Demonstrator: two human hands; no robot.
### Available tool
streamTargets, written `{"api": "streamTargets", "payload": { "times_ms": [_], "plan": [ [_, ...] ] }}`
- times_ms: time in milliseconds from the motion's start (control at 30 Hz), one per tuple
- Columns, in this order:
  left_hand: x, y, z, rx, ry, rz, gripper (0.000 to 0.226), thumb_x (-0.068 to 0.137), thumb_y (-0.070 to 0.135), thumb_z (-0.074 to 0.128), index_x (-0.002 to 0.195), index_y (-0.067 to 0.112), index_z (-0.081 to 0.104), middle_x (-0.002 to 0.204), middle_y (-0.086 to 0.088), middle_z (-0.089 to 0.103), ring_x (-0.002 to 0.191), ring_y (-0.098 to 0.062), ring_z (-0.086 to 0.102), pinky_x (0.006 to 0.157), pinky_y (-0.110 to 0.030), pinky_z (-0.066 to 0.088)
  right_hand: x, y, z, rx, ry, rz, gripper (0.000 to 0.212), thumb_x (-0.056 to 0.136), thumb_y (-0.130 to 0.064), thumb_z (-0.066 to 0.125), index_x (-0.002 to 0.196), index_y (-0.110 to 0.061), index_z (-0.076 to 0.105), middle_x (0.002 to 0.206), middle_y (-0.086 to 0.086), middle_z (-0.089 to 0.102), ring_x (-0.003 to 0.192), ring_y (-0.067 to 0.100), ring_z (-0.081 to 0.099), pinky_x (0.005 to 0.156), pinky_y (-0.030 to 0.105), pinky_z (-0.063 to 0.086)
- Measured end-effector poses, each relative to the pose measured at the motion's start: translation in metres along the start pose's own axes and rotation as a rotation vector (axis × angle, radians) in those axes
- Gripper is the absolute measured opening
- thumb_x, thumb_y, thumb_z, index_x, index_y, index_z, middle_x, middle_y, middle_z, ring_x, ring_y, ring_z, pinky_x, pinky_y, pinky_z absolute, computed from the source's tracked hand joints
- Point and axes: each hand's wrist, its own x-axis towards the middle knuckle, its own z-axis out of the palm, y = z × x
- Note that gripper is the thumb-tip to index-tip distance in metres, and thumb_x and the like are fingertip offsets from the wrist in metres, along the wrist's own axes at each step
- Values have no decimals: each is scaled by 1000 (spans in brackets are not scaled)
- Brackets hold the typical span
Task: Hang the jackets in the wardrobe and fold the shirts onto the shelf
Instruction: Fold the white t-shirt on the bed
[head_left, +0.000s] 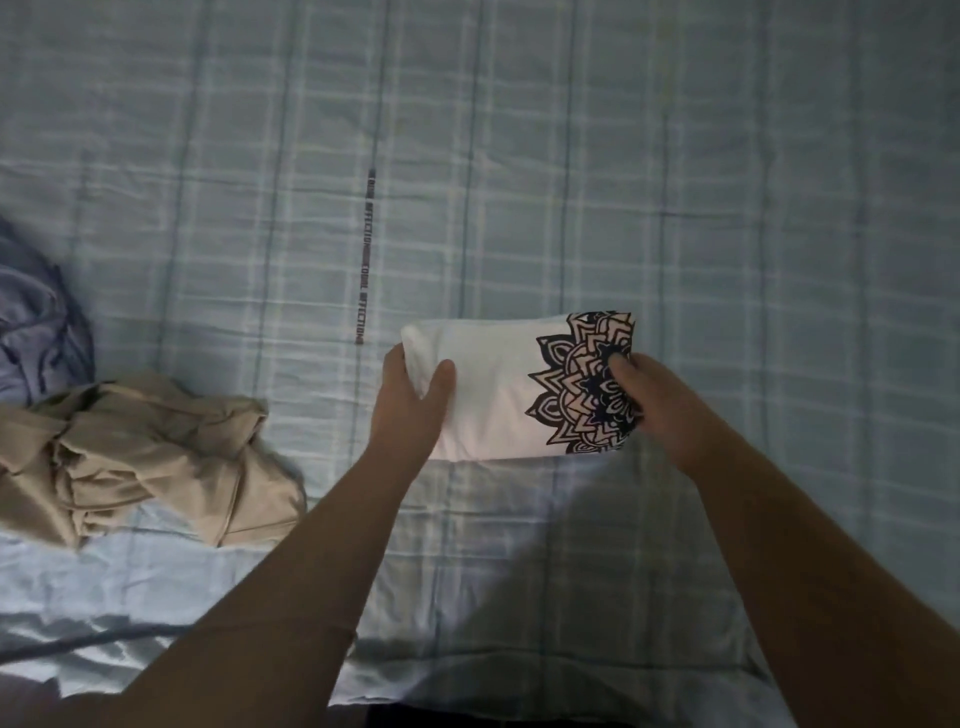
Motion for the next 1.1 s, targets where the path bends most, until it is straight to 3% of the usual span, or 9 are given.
{"api": "streamTargets", "payload": {
  "times_ms": [133,233,333,500,633,767,933,1100],
  "plan": [
    [-7,-6,22,118,136,-56,47,94,54,50,129,23,43,109,5,60,96,-23,60,83,-37,47,-2,33,32,-370,426,-82,47,102,-48,35,109,-10,62,99,10,67,89,28,62,74,30,40],
    [0,-11,28,280,164,-47,42,96,58,40,119,23,46,106,0,64,91,-28,62,79,-39,47,4,46,43,-423,561,-21,53,101,-52,30,105,-9,60,101,16,67,94,37,62,74,35,42],
    [11,-15,27,380,158,-45,41,97,59,37,113,22,46,99,-1,63,89,-30,61,74,-36,38,15,48,42,-524,572,18,58,100,-58,24,106,-12,60,102,16,68,98,39,63,81,41,47],
    [18,-19,26,416,130,-20,43,95,62,36,113,24,47,104,-5,65,95,-33,61,75,-37,41,25,41,41,-568,570,98,59,100,-57,23,109,-12,60,107,18,66,102,39,62,85,42,46],
    [13,-15,20,460,153,-90,60,89,70,38,122,21,48,119,-4,59,111,-29,53,91,-45,41,16,35,48,-426,600,101,48,100,-54,34,108,-12,55,104,15,63,101,37,61,79,38,43],
    [10,-21,5,366,10,-302,81,74,86,36,123,23,49,121,-7,57,112,-33,54,96,-50,44,8,33,45,-290,619,58,59,91,-60,42,116,-9,59,112,16,64,105,36,62,90,44,51],
    [15,-15,-4,290,-181,-259,89,81,84,37,134,15,52,128,-17,57,112,-35,57,95,-40,45,4,37,43,-210,471,51,53,101,-51,36,130,-10,55,122,14,63,113,33,58,92,35,42],
    [13,-16,-6,192,-312,-166,70,88,69,51,136,17,53,131,-4,60,119,-26,56,93,-31,39,7,42,37,-143,427,19,51,99,-54,41,129,-16,57,105,0,60,98,20,56,86,30,40]
  ]
}}
